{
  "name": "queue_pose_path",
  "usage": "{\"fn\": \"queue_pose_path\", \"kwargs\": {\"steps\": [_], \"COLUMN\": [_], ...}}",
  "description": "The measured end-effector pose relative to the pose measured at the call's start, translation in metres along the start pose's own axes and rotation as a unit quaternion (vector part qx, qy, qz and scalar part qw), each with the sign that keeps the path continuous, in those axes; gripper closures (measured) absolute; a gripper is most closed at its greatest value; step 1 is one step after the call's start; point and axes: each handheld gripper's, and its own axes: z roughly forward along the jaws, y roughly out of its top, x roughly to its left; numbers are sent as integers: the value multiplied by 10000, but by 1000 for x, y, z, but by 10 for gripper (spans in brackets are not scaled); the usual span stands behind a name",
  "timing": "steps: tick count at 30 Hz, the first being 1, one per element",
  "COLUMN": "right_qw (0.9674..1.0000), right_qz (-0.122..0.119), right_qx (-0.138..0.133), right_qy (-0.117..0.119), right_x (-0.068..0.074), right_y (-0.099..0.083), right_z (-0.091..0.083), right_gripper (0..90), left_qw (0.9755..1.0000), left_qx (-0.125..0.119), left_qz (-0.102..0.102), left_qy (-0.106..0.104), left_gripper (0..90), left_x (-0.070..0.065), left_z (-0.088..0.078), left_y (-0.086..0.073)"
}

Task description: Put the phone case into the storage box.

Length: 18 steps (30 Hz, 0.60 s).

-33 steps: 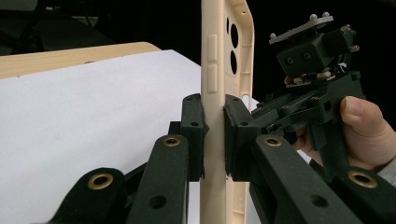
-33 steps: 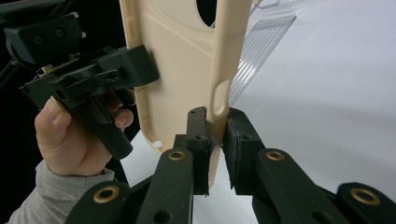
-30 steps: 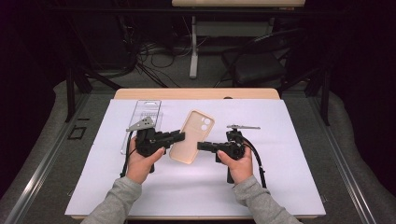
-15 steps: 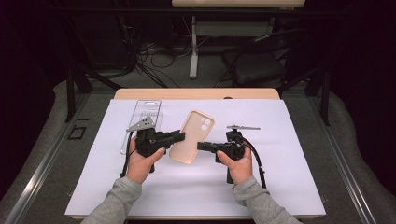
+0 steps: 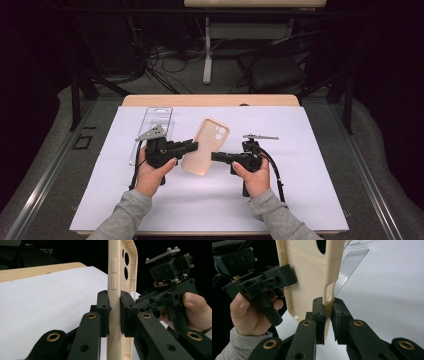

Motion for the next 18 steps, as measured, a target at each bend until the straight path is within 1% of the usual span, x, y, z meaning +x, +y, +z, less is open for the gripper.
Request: {"fn": "queue_pose_path", "kwargs": {"steps": [9,18], "right_qw": [10000,10000], "right_qz": [58,45], "right_qx": [-6,-7], "right_qy": [15,27], "right_x": [0,0], "right_y": [0,0], "right_z": [0,-1], "right_gripper": [821,822], "left_qw": [10000,10000], "left_qx": [-10,-49], "left_qz": [-11,-23], "left_qy": [8,-9], "left_gripper": [798,787], "left_x": [0,1], "left_z": [0,-1], "left_y": [0,0]}}
